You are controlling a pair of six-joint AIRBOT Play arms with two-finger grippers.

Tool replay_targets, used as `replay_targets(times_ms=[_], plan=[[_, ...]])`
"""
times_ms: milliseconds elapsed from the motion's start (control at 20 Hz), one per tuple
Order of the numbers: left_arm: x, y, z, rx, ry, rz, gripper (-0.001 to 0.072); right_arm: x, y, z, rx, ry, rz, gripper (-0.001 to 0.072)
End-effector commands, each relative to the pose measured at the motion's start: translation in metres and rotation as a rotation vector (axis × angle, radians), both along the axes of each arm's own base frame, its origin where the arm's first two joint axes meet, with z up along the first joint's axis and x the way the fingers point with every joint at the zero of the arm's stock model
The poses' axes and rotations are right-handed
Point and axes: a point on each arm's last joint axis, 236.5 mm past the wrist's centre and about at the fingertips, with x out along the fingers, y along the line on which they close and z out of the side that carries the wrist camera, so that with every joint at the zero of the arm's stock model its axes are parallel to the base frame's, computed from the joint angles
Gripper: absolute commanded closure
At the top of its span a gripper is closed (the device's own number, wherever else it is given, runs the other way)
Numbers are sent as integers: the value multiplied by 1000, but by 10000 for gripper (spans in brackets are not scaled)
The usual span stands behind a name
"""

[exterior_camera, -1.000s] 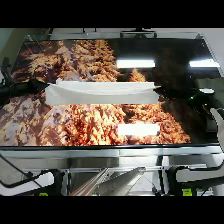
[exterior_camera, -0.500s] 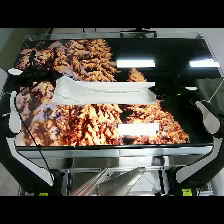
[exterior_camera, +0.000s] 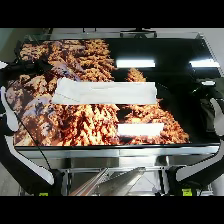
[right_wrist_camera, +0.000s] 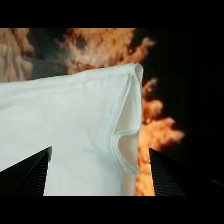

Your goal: Fold the shirts.

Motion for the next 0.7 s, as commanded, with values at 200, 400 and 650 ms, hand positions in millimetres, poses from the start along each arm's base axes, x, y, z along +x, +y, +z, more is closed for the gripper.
replay_targets(times_ms=[200, 400, 650], plan=[[-26, -16, 40, -1, -10, -47, 708, 4, 30, -44, 25, 140, 99, 91], [-44, -54, 37, -8, 34, -167, 708, -8, 55, -74, 7, 279, 186, 91], [-65, -98, 18, 70, 104, -305, 708, -1, 75, -61, -7, 253, 249, 550]])
